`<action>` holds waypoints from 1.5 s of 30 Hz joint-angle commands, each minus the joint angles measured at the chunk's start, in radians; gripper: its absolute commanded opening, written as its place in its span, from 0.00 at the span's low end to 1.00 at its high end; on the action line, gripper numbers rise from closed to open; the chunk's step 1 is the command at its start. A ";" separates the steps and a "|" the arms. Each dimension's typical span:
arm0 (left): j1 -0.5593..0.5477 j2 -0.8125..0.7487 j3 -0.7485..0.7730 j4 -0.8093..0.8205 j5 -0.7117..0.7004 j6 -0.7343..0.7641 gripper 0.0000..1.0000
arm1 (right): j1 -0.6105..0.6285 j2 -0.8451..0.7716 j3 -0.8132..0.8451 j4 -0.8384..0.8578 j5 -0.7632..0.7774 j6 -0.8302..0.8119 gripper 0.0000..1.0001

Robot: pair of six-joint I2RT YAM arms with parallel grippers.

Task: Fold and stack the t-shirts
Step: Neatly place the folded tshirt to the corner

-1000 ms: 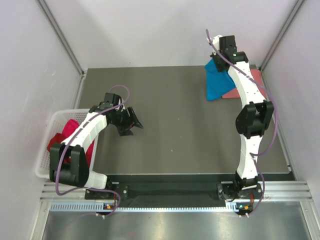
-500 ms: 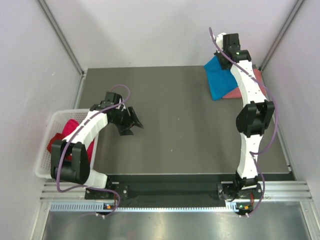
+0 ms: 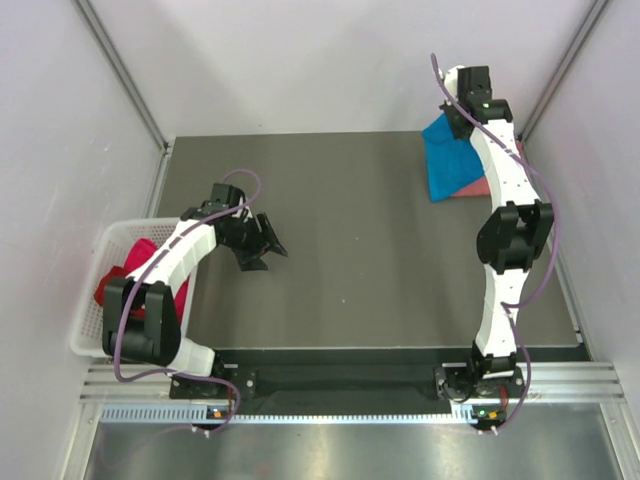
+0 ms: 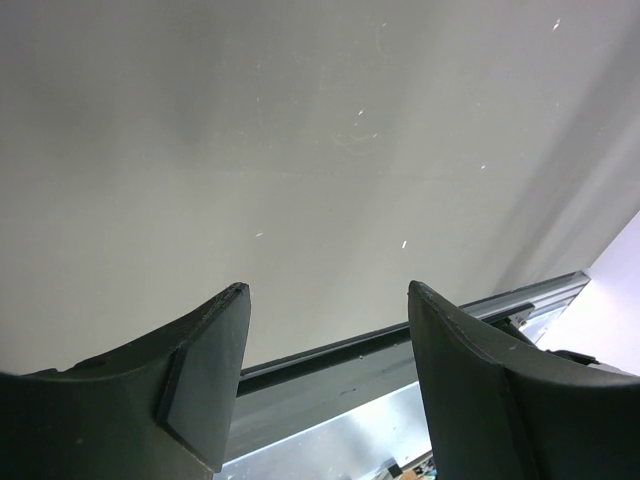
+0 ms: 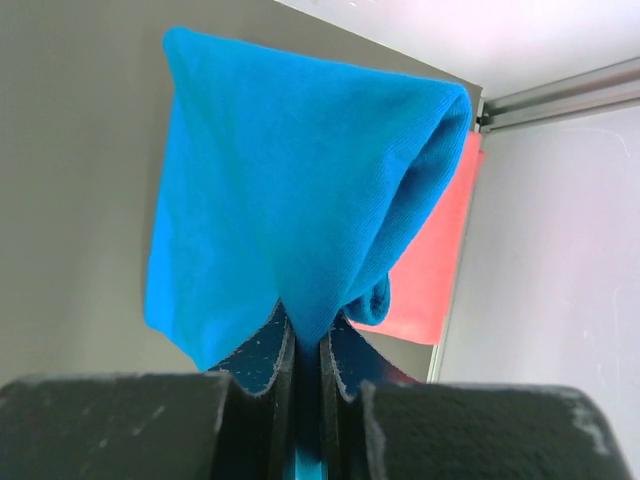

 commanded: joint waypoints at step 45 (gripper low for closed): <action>-0.021 0.057 0.032 0.008 0.045 0.015 0.70 | -0.147 0.135 0.186 0.088 -0.012 -0.024 0.00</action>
